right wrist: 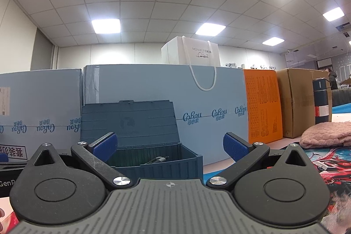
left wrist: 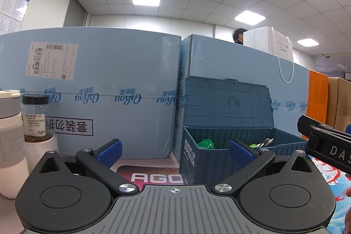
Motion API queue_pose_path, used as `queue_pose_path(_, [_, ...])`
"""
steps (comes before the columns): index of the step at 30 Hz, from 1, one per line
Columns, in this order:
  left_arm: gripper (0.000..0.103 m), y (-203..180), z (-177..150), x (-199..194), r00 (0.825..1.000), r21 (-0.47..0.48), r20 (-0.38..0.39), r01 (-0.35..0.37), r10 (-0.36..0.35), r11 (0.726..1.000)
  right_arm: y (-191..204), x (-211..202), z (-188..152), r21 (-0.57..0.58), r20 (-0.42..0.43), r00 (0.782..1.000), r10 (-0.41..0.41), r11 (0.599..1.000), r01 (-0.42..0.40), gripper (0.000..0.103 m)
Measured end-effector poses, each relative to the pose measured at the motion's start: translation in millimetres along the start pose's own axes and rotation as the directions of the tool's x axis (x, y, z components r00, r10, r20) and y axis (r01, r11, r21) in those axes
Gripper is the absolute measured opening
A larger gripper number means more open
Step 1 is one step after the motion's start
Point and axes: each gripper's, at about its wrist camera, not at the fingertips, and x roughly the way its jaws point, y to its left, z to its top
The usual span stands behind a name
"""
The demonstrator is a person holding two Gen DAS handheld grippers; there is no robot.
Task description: Organize rigid objects
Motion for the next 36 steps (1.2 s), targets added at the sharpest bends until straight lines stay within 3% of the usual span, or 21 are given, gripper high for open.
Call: queue_pose_path(36, [0.103,-0.2,-0.6,-1.1,1.0,0.015,-0.003,-0.023,0.023,1.0,-3.7,4.4,-0.3,0.02,-0.018,0.999,-0.027,0.999,0.027,0.103])
